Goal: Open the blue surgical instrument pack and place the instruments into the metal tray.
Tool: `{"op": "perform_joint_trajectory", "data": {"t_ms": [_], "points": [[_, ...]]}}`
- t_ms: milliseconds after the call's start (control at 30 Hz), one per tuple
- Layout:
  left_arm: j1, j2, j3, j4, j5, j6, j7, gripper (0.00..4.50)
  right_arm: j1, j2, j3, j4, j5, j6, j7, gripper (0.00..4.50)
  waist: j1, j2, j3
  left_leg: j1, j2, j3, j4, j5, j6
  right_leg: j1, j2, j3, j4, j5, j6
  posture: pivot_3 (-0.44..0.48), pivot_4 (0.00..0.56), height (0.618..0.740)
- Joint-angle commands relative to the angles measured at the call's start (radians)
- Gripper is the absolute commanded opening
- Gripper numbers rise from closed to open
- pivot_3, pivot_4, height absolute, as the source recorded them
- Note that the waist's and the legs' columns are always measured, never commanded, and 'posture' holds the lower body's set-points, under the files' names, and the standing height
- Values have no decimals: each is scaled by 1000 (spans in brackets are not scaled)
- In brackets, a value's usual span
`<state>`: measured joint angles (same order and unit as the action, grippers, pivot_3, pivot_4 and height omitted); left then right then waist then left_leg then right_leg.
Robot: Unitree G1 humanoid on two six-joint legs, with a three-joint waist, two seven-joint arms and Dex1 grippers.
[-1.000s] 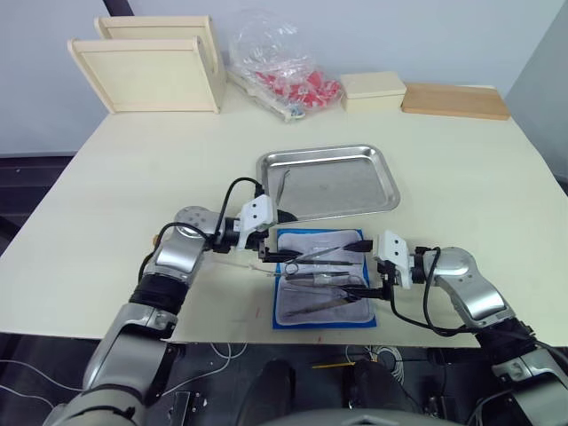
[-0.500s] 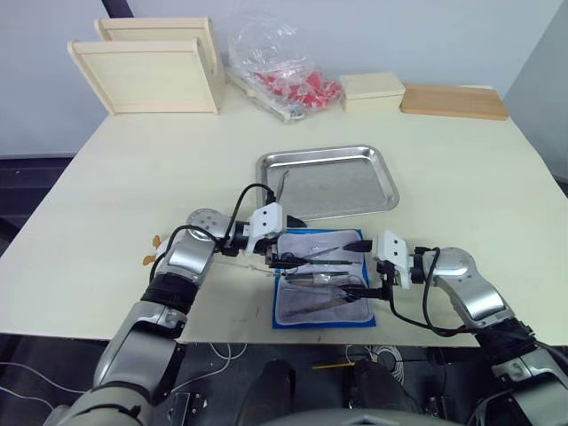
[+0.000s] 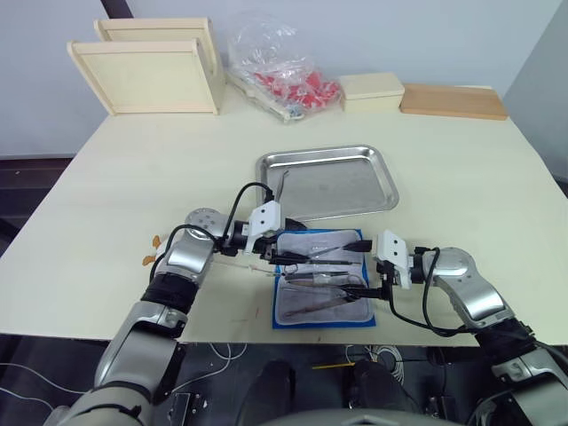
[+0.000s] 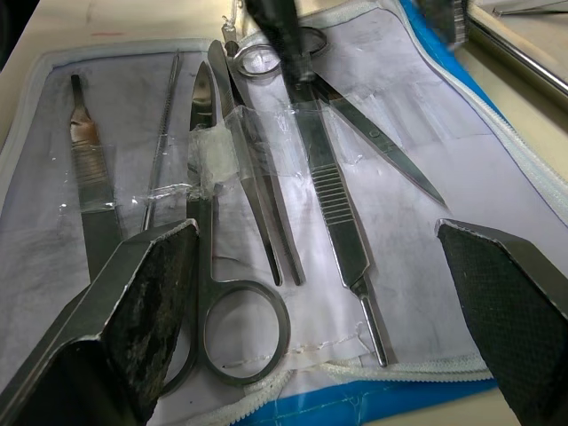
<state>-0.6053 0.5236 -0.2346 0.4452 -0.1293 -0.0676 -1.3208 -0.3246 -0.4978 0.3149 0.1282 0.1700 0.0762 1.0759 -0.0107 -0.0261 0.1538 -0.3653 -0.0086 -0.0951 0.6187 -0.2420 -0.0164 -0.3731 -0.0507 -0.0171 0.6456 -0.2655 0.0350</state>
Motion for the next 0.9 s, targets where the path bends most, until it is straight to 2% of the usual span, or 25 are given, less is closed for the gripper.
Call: {"op": "perform_joint_trajectory", "data": {"t_ms": [33, 900], "points": [[-18, 1, 15, -15, -3, -14, 5, 2934, 49, -29, 41, 110, -99, 47, -40, 4500, 0, 0, 0, 0, 0, 0, 0, 0, 0, 0, 0, 0, 0, 0, 0, 0, 150, 740], [25, -4, -40, -55, 83, -31, 47, 2934, 56, -30, 46, 97, -99, 50, -48, 4500, 0, 0, 0, 2, 0, 3, 1, 0, 0, 0, 0, 3, 2, 0, 0, 0, 150, 740]]}}
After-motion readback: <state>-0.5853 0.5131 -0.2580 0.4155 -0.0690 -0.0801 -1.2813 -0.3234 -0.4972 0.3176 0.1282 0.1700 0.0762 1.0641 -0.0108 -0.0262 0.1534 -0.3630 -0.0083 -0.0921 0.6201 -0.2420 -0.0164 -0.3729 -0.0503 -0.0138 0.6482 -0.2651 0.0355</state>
